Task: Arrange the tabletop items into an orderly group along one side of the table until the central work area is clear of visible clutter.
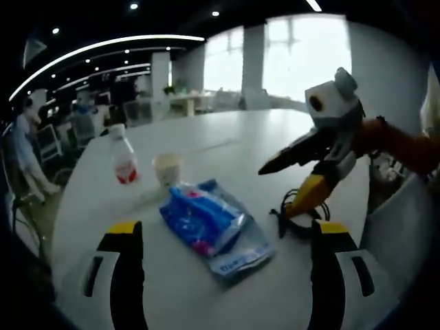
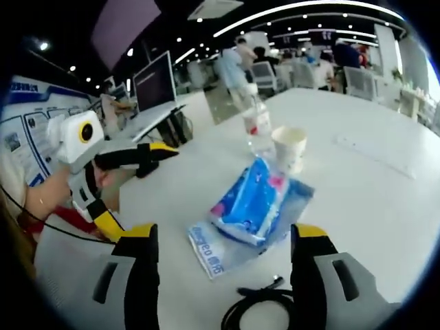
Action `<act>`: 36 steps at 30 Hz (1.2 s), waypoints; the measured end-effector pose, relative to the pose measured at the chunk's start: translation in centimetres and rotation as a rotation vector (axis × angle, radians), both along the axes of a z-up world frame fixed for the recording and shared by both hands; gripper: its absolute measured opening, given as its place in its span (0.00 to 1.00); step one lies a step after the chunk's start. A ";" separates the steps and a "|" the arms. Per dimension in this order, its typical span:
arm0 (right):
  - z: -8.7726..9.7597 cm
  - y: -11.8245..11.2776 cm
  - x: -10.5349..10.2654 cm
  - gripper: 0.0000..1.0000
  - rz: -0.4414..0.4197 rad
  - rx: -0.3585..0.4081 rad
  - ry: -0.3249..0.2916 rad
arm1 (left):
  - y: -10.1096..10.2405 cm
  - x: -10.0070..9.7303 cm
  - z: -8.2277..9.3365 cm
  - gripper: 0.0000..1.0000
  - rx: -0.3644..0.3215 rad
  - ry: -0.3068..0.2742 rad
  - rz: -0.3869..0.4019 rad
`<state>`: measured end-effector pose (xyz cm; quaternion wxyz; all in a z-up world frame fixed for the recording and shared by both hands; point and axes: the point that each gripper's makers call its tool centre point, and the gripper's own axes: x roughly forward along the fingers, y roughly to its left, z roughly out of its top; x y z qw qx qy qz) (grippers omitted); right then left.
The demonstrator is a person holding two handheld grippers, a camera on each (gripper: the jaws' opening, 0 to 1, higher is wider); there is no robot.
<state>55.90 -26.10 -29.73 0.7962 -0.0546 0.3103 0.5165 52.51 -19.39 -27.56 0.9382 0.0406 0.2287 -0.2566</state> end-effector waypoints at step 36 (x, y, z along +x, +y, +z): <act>-6.1 4.9 3.2 0.34 -0.030 -0.060 0.002 | 0.8 -2.4 0.1 0.99 -0.036 0.001 0.020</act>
